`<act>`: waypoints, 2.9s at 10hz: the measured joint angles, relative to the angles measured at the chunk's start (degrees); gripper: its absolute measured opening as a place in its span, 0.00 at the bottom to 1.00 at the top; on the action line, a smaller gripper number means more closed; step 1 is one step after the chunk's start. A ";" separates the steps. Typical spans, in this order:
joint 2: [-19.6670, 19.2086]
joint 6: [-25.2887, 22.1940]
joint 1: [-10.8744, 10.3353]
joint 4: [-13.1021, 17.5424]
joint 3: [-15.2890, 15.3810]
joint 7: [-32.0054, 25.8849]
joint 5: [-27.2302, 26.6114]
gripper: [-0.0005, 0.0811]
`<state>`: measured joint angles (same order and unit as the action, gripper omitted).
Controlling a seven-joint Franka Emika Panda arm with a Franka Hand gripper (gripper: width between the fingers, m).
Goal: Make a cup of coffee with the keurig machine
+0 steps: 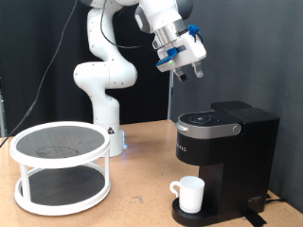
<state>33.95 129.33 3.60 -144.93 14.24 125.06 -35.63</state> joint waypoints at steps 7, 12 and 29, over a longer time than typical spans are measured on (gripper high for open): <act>-6.97 -16.37 1.22 13.21 1.61 1.81 17.41 0.91; -18.90 -25.01 2.24 26.04 0.82 2.53 21.14 0.91; -32.98 -29.69 2.25 33.95 0.83 1.89 27.39 0.03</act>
<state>0.98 99.64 5.85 -110.98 15.07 126.94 -8.24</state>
